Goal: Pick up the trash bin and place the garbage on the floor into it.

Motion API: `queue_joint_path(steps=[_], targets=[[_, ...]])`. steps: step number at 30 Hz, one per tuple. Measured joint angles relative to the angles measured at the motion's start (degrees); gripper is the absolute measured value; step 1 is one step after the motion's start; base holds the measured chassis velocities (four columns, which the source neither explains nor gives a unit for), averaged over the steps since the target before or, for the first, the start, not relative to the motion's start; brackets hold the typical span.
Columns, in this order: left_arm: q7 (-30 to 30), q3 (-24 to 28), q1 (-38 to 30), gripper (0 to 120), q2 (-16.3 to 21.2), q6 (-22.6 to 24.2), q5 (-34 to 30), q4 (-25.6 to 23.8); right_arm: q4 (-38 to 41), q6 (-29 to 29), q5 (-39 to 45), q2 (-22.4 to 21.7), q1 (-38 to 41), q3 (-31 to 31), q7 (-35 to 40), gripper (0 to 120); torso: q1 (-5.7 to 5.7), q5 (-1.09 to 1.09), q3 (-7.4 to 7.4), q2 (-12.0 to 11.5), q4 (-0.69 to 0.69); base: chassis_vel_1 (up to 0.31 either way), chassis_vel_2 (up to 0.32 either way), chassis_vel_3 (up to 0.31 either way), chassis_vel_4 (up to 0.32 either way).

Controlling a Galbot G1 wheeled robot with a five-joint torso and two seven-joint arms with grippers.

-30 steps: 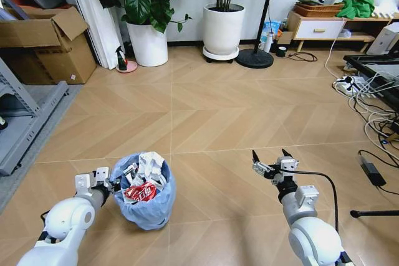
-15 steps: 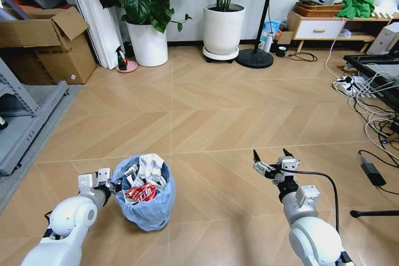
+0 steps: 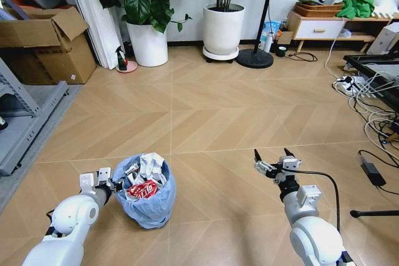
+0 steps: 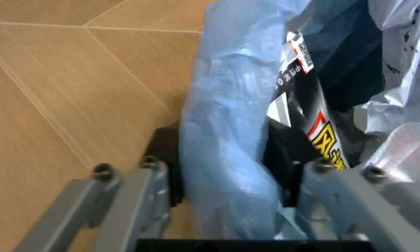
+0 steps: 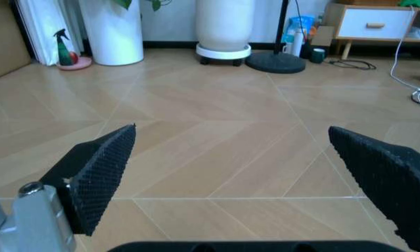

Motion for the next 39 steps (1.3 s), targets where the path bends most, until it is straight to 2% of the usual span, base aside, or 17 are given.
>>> queue_joint_path(steps=[3,5,7,9,10,13,17,22,24,25,26,28,30,34,37,39], targets=[[0.0,0.0,0.2,51,0.0,0.0,0.2,-0.2,0.0,0.0,0.1,-0.1,0.0,0.0,0.0,100,0.00,-0.01,0.00,0.0,0.00,0.000,0.000,0.000,0.000],[0.1,-0.1,0.4,63,0.0,0.0,0.3,-0.7,0.0,0.0,0.4,-0.3,0.1,0.1,0.0,100,0.00,0.00,0.00,0.0,0.00,0.000,0.000,0.000,0.000],[0.0,-0.2,0.4,66,0.0,0.0,0.3,-0.9,0.0,0.0,0.5,-0.3,0.2,0.1,0.0,100,0.00,-0.01,0.00,0.0,0.00,0.000,0.000,0.000,0.000],[-0.2,-0.4,0.4,76,0.0,0.0,0.4,-1.4,0.1,0.0,0.7,-0.4,0.3,0.1,0.0,100,0.00,0.00,0.00,0.0,0.00,0.000,0.000,0.000,0.000],[-0.2,-0.4,0.4,76,0.0,0.0,0.4,-1.4,0.1,0.0,0.7,-0.4,0.3,0.1,0.0,100,0.00,0.00,0.00,0.0,0.00,0.000,0.000,0.000,0.000],[-1.1,-1.0,0.5,91,0.0,-0.5,0.3,-2.3,0.2,0.0,0.8,-0.4,0.3,0.2,0.0,100,0.00,0.00,0.00,0.0,0.00,0.000,0.000,0.000,0.000],[-2.6,-1.4,0.6,99,-0.1,-2.3,0.1,-3.4,0.5,0.0,1.0,-0.5,0.2,0.4,0.0,100,0.00,-0.01,0.00,0.0,0.00,0.000,0.000,0.000,0.000],[-3.2,-2.4,1.7,100,-0.6,-6.6,-0.4,-5.4,1.3,-0.2,2.1,-0.8,0.2,1.2,0.1,100,0.00,0.00,0.00,0.0,0.00,0.000,0.000,0.000,0.000],[-3.2,-2.7,2.7,100,-1.0,-12.0,-0.2,-6.9,2.0,-0.6,2.9,-0.9,0.2,2.0,0.2,100,0.00,0.01,0.00,0.0,0.00,0.000,0.000,0.000,0.000],[-3.2,-2.7,3.1,100,-1.3,-14.1,-0.1,-7.5,2.4,-0.8,3.3,-0.9,0.1,2.2,0.3,100,0.00,0.00,0.00,0.0,0.00,0.000,0.000,0.000,0.000],[-3.2,-2.7,3.1,100,-1.3,-14.1,-0.1,-7.5,2.4,-0.8,3.3,-0.9,0.1,2.2,0.3,100,0.00,0.00,0.00,0.0,0.00,0.000,0.000,0.000,0.000],[-3.6,-2.7,4.5,100,-2.5,-20.0,1.3,-9.3,3.8,-1.5,3.9,-0.9,-0.6,2.6,0.7,100,0.00,0.00,0.00,0.0,0.00,0.000,0.000,0.000,0.000],[-4.2,-2.6,6.2,100,-3.9,-23.8,2.9,-11.0,5.2,-1.9,3.9,-0.8,-1.9,3.1,0.8,100,0.00,0.00,0.00,0.0,0.00,0.000,0.000,0.000,0.000],[-5.1,-2.8,8.8,100,-5.4,-26.9,5.1,-13.3,7.2,-2.4,3.4,-0.3,-4.2,3.7,1.3,100,0.00,0.00,0.00,0.0,0.00,0.000,0.000,0.000,0.000],[-6.0,-3.6,12.8,100,-7.9,-29.7,9.8,-17.1,10.4,-2.7,1.5,1.1,-8.3,5.3,1.5,100,0.00,-0.01,0.00,0.0,0.00,0.000,0.000,0.000,0.000],[-6.0,-3.9,13.6,100,-8.6,-30.1,10.8,-18.0,10.9,-2.7,1.2,1.4,-9.2,5.5,1.5,100,0.00,0.00,-0.01,0.0,0.00,0.000,0.000,0.000,0.000]])
